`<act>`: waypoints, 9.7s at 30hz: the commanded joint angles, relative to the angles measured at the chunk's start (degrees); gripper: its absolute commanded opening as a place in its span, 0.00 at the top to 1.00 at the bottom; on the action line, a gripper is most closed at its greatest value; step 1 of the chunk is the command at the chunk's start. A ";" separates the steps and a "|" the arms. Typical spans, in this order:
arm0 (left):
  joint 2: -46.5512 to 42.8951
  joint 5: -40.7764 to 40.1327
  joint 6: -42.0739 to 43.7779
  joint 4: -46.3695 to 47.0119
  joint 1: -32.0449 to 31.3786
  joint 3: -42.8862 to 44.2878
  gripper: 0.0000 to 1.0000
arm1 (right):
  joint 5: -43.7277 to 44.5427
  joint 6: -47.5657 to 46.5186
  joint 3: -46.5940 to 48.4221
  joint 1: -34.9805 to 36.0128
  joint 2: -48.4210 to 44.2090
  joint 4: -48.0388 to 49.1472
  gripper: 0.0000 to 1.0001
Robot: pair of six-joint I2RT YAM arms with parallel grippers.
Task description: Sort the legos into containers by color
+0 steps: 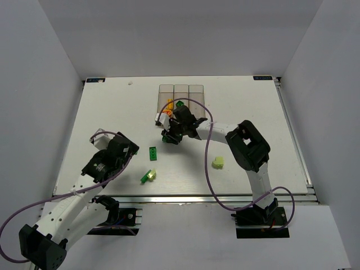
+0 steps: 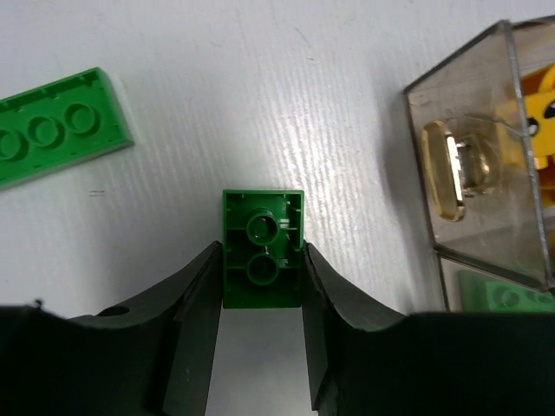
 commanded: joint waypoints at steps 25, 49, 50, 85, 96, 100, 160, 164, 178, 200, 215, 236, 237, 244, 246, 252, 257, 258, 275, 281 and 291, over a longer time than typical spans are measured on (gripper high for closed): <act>3.85 0.84 -8.20 2.19 1.24 -0.34 0.03 | -5.10 18.54 16.66 -11.81 -5.27 -7.28 1.00; 7.10 8.04 -6.53 4.29 4.49 0.71 0.10 | -2.89 12.91 21.42 -14.37 3.97 -8.78 0.44; 7.28 9.18 -6.53 4.65 4.76 0.80 0.11 | -3.24 12.83 21.42 -14.45 3.97 -8.96 0.40; 33.11 14.64 -11.54 -3.26 21.98 7.83 0.14 | -35.85 -1.50 -0.37 -18.23 -20.03 -12.65 0.40; 37.77 13.93 -10.75 -1.68 23.74 9.94 0.26 | -35.94 -0.09 -1.60 -18.23 -20.73 -11.69 0.40; 38.48 14.20 -10.66 -0.80 23.92 9.07 0.30 | -35.94 0.08 -1.78 -18.23 -20.99 -11.51 0.40; 64.49 46.46 23.88 38.58 5.90 43.86 0.88 | -32.34 8.08 -8.37 -20.96 -29.78 -5.44 0.91; 67.92 43.74 24.58 37.26 5.38 47.82 0.85 | -32.07 8.17 -8.99 -20.96 -29.96 -5.36 0.91; 78.82 34.68 25.20 31.90 4.67 64.43 0.57 | -30.93 8.61 -9.25 -20.96 -30.05 -5.00 0.91; 78.13 33.10 27.92 28.21 4.58 71.11 0.32 | -38.74 -11.56 -6.62 -20.87 -28.82 -19.47 0.40; 35.78 21.07 27.31 30.14 8.45 25.53 0.15 | -39.03 -52.50 0.67 -9.12 -21.09 -49.13 0.11; -1.07 3.13 21.25 7.64 13.81 4.50 0.02 | 0.69 26.96 19.56 13.31 -2.02 -25.31 0.10; -2.03 2.69 20.29 7.20 13.81 3.80 0.02 | 1.49 28.11 20.45 13.41 -1.40 -25.57 0.11; -6.86 -1.27 18.96 2.73 13.81 3.35 0.02 | 2.20 40.76 23.27 13.41 2.47 -25.48 0.11; -7.75 -2.84 19.48 2.10 13.81 3.61 0.02 | 4.21 44.44 24.49 13.41 3.79 -25.83 0.11; -10.74 -3.91 19.49 0.35 13.81 3.26 0.02 | 16.67 47.45 29.15 14.81 7.48 -29.43 0.11; -13.20 -4.52 18.96 -1.59 13.81 2.82 0.02 | 25.92 50.61 29.33 15.34 8.10 -29.96 0.11; -13.72 -4.61 19.22 -2.03 13.81 2.91 0.02 | 27.24 51.23 29.16 15.34 8.18 -29.79 0.12; -16.89 -7.16 17.64 -6.25 13.81 3.09 0.02 | 32.61 55.45 34.17 15.52 14.34 -29.79 0.14; -16.80 -7.42 17.02 -6.07 13.81 2.56 0.02 | 33.67 55.98 31.36 15.52 13.37 -30.67 0.19; -16.98 -7.51 15.44 -4.67 13.81 0.72 0.02 | 33.67 56.24 27.23 16.04 11.09 -31.63 0.25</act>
